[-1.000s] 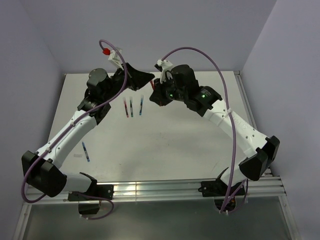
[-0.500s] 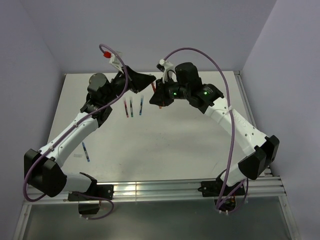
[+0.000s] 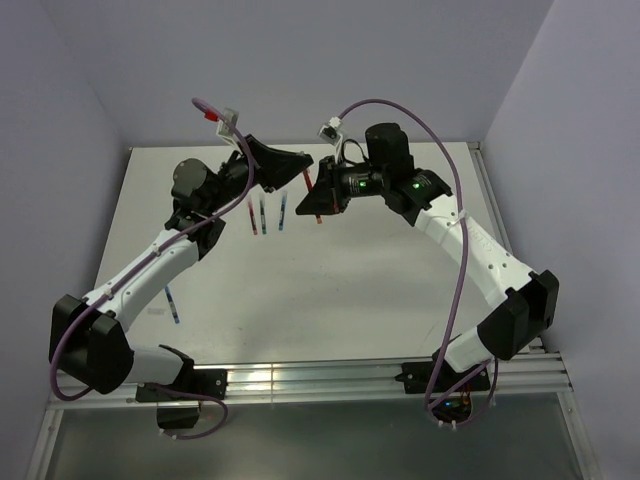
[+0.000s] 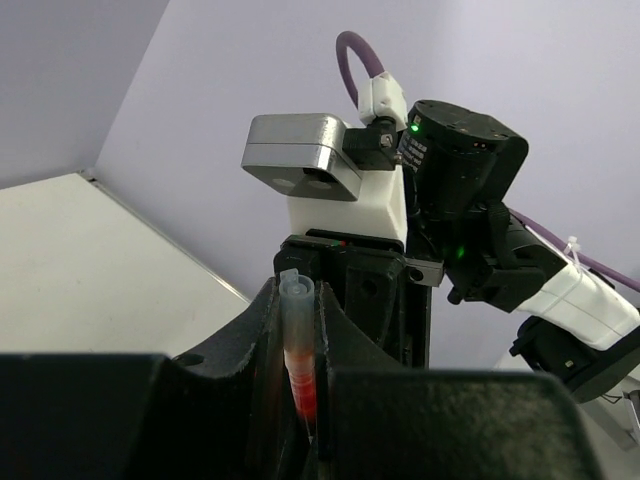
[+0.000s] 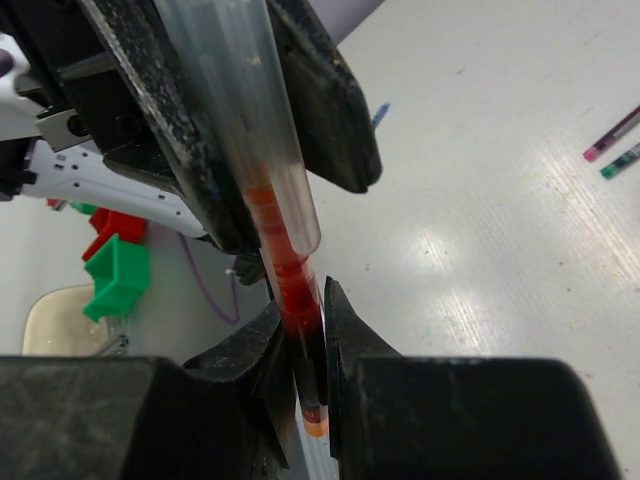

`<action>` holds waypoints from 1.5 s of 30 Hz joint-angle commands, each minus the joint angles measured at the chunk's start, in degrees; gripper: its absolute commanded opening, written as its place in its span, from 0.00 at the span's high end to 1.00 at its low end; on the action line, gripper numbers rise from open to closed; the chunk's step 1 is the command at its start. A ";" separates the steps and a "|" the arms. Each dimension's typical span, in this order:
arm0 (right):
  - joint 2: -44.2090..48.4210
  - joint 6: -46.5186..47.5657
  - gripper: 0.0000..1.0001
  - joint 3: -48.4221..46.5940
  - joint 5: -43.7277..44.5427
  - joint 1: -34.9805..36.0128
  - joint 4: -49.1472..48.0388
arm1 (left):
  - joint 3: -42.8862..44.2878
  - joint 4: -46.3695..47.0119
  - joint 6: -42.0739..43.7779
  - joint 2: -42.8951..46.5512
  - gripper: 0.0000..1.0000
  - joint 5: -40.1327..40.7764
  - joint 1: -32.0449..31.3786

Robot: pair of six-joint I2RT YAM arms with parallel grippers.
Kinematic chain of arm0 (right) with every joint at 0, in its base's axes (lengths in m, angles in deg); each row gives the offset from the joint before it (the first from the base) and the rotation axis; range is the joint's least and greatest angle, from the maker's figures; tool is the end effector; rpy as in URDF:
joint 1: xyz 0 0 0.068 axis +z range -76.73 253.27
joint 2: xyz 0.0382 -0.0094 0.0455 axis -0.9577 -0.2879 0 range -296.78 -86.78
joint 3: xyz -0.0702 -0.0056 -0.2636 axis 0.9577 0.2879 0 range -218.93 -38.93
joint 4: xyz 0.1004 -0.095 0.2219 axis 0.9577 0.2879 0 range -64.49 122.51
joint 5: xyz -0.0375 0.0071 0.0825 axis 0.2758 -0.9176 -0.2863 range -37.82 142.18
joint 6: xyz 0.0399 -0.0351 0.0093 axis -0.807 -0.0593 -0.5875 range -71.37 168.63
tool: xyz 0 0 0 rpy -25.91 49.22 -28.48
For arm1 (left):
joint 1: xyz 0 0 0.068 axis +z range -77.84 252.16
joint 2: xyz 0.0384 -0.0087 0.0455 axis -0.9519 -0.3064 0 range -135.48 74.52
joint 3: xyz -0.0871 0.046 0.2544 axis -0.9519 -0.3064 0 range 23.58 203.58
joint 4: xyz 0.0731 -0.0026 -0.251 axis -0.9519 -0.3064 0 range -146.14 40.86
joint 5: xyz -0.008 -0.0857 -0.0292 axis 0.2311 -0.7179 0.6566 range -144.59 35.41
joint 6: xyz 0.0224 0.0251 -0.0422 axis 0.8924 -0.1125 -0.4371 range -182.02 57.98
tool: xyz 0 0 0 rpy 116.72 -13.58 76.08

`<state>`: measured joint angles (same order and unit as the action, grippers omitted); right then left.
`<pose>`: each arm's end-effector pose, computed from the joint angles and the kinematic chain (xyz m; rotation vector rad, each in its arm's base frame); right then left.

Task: Insert the pens into the pen caps
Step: Press the pen cap onto the pen.

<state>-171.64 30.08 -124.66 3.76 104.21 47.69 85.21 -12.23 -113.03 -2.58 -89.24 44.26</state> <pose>0.2705 0.1932 0.4047 -0.8160 1.8968 1.3705 0.2639 -0.1627 0.4010 0.3224 1.3917 -1.5238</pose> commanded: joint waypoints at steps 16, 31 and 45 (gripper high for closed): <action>-0.31 -0.18 1.00 -11.64 26.77 -6.86 -18.23 | -4.15 -20.02 2.05 2.04 1.00 -22.92 -4.62; -4.08 4.48 1.00 -17.45 33.31 0.44 -10.14 | -0.63 -27.76 2.13 1.87 1.00 -11.40 -6.11; 1.27 3.69 0.53 -9.19 23.20 0.44 -6.79 | 5.70 -26.71 1.52 -0.24 1.00 -14.47 6.98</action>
<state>-174.74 35.02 -133.71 23.51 106.63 52.80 88.81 -32.65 -113.22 -2.21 -93.50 50.40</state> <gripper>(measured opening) 0.445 0.170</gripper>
